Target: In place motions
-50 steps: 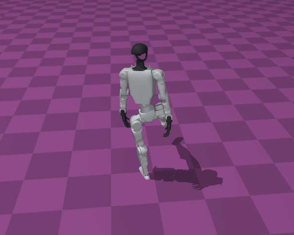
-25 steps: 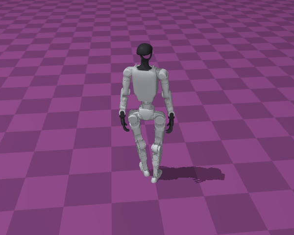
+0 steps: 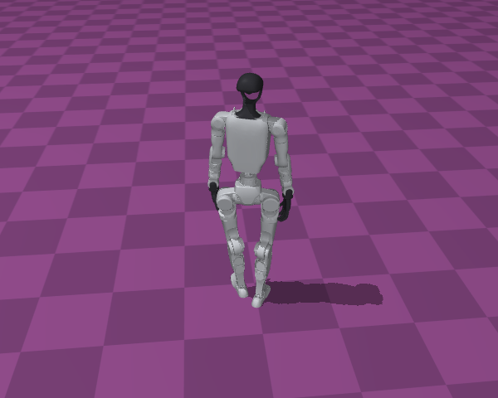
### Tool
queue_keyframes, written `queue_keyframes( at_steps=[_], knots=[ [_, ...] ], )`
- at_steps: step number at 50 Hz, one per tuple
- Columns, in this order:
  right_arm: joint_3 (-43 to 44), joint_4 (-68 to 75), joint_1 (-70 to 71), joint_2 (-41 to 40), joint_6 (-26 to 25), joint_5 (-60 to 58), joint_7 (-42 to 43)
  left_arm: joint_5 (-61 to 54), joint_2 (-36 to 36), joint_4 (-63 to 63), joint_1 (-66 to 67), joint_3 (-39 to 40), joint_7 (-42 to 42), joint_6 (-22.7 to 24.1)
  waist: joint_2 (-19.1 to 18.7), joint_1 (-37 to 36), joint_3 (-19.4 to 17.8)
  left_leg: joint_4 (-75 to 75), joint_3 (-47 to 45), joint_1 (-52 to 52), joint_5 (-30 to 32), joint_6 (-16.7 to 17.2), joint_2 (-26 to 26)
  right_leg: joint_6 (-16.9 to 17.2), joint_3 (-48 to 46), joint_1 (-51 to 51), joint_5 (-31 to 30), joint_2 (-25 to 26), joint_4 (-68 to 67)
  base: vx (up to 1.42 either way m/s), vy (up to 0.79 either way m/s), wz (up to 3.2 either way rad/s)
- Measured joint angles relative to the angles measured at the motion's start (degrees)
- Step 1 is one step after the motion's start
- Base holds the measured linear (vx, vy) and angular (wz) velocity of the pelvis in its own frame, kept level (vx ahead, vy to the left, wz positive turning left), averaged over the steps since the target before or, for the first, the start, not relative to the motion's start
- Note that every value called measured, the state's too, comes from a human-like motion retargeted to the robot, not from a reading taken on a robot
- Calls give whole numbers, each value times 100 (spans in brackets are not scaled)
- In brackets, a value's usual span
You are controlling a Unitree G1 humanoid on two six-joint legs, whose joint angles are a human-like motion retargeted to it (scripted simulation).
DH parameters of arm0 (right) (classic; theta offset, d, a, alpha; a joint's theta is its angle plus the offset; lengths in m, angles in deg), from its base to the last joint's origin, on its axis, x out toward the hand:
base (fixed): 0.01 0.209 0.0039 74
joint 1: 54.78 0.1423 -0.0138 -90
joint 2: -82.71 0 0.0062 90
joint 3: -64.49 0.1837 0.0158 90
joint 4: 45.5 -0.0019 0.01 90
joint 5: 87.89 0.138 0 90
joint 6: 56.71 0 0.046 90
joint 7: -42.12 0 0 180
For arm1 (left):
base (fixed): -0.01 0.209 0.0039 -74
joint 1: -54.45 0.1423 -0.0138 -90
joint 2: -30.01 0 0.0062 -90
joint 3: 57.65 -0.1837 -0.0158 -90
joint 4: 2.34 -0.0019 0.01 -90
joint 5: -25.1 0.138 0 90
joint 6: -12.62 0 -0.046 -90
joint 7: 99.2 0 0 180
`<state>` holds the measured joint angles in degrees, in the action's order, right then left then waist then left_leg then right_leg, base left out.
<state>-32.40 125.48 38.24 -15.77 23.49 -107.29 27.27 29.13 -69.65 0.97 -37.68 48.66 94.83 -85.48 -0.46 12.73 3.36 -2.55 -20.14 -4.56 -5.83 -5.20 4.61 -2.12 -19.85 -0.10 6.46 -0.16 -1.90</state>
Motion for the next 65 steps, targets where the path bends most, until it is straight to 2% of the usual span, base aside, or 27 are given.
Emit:
queue_keyframes(
  at_steps=[6, 15, 18, 20, 23, 28, 35, 39, 43, 47, 53, 55, 58, 60, 62, 63, 65],
  knots=[
    [145, 83, -138, 25, -13, -5, -11, 73, 67, -10, -198, -201, -1, 8, -32, 26, -38, 6, -37, -50, 43, 64, -84, -59, 72, 66, -34, 59, -7, -9, -5, -10],
    [579, 507, -408, 217, -71, -125, 110, 133, 149, 6, 105, -81, 31, -14, -144, 202, -95, 103, -55, -165, 44, 122, -270, -145, 258, 170, 2, 224, -96, -10, -7, -11],
    [707, 702, -492, 377, -187, 42, 78, 150, 170, 209, 328, -38, 37, -18, -187, 242, -201, 451, -31, -220, -76, -13, -366, -142, 258, 184, 121, 238, -273, -11, -2, 12],
    [815, 785, -542, 464, -260, 268, 77, 145, 189, 337, 394, -27, 5, -4, -124, 223, -380, 1060, 208, -466, -96, -294, -256, -154, 229, 143, 220, 163, -431, -16, 2, 12],
    [777, 947, -590, 557, -348, 736, 50, 152, 205, 545, 533, 26, 1, 17, 54, -166, -773, 1159, -555, -790, -128, -81, -338, -210, 464, -38, 340, 53, -752, -10, 3, -35],
    [710, 947, -456, 593, -447, 881, 134, -11, 164, 671, 710, 123, -15, 118, -1, -635, -1462, 470, 323, -2151, -203, 233, 188, -369, 369, -474, 444, 171, -944, -11, 3, 18],
    [221, 207, 344, 481, -428, 244, 146, -181, 43, 182, 875, 600, 69, 59, 242, -1514, -2457, 333, 489, -4400, -157, 190, 44, -529, 655, -784, 248, -142, -1124, -18, 3, -78],
    [-19, -655, 497, 311, -122, 205, 149, -75, 60, -253, 1161, 694, 128, -21, 477, -1802, -2626, 296, 854, -5237, -156, 53, -29, -489, 830, -679, 196, -404, -1388, 0, 0, -81],
    [-162, -1210, 622, 169, 184, 326, 119, 95, 117, -587, 1210, 600, 69, -83, 591, -1881, -2705, 399, 867, -5338, -158, -10, -82, -479, 926, -586, 197, -518, -1546, -5, -1, -24],
    [-199, -1367, 640, 72, 260, 262, 99, 197, 71, -545, 1165, 597, 68, -136, 496, -1716, -2522, 429, 759, -4717, -164, 40, -77, -450, 887, -505, 103, -407, -1390, -6, 1, 19],
    [-69, -902, 285, 59, 253, 97, 61, 25, 1, -147, 1152, 683, 56, -24, 144, -997, -1749, 679, 502, -3217, -131, 94, -199, -380, 445, -249, -16, -57, -937, 4, 0, 68],
    [41, -544, 78, 91, 205, 64, 43, -6, 69, -124, 1105, 655, -15, 3, 78, -690, -1439, 999, 445, -2536, -66, 20, -272, -343, 288, -153, -3, -3, -829, 12, -1, 79],
    [285, 120, -200, 197, 94, 4, 32, 6, 190, -176, 980, 599, -148, -14, 35, -336, -989, 1500, 826, -1594, 164, -334, -179, -266, 131, -9, 22, -31, -709, 15, 1, 67],
    [441, 644, -394, 308, -57, 7, 74, -3, 267, -197, 876, 600, -234, -25, 5, -191, -710, 1612, 1051, -862, 559, -348, -78, -242, 117, 57, 24, 0, -605, 18, 1, 37],
    [612, 1170, -551, 463, -236, 26, 142, -25, 292, -139, 824, 597, -263, -26, -92, -41, -425, 1263, 622, -124, -256, -167, -194, -210, 38, 112, 22, 63, -492, 25, 3, 48],
    [682, 1412, -631, 549, -331, 41, 175, -57, 288, -96, 813, 582, -267, -17, -187, 85, -285, 950, 102, 207, -654, -96, -321, -197, -61, 109, 21, 138, -404, 31, 4, 84],
    [737, 1642, -847, 708, -598, 102, 236, -109, 264, -36, 764, 595, -237, -4, -375, 429, 57, 130, -586, 412, -235, 158, -464, -136, -282, 163, 19, 216, -226, 25, 3, 124]
  ],
)
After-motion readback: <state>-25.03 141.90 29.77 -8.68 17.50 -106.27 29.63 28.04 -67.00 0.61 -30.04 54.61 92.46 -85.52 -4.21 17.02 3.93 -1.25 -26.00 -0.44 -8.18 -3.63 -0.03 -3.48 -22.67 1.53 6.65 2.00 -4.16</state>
